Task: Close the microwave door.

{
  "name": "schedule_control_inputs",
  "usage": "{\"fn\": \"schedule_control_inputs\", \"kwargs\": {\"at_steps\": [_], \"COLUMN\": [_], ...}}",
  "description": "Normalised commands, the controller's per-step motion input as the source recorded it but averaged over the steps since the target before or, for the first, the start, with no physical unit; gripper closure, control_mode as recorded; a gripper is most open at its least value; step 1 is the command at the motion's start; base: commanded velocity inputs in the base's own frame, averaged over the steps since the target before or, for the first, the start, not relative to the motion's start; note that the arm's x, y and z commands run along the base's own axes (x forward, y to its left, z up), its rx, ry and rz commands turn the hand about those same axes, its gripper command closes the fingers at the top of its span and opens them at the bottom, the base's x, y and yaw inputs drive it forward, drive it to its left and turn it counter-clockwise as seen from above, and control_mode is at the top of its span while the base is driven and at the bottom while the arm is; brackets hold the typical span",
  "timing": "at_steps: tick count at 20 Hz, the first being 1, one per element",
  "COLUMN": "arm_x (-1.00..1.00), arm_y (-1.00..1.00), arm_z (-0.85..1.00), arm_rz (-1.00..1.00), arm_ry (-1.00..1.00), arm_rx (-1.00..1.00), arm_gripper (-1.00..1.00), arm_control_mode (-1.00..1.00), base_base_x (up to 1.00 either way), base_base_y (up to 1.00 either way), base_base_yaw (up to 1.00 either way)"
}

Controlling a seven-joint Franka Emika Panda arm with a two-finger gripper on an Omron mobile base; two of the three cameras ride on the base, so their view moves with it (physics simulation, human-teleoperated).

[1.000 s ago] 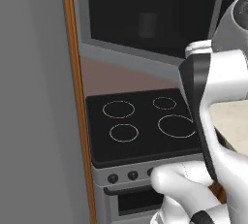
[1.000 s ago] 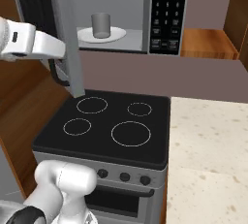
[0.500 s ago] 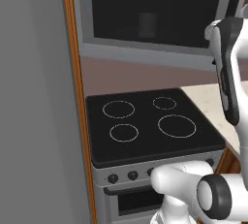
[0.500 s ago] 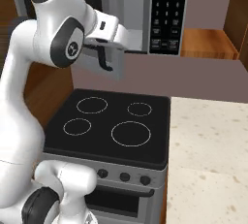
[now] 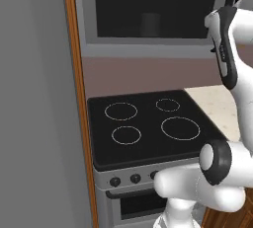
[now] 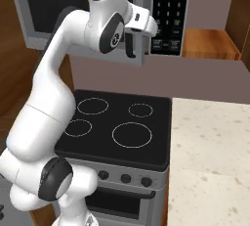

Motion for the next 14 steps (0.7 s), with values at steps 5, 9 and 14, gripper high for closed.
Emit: {"fn": "schedule_control_inputs", "kwargs": {"at_steps": [5, 9, 14], "arm_x": [1.00, 0.93, 0.49], "arm_y": [0.09, 0.28, 0.37], "arm_z": [0.00, -0.01, -0.17], "arm_rz": [-0.16, -0.22, -0.24], "arm_ry": [-0.05, -0.15, -0.29], "arm_rx": [-0.06, -0.11, -0.10], "arm_gripper": [-1.00, -1.00, -1.00], "arm_control_mode": [-1.00, -1.00, -1.00], "base_base_x": [0.00, 0.00, 0.00], "base_base_y": [0.00, 0.00, 0.00], "base_base_yaw": [0.00, 0.00, 0.00]}}
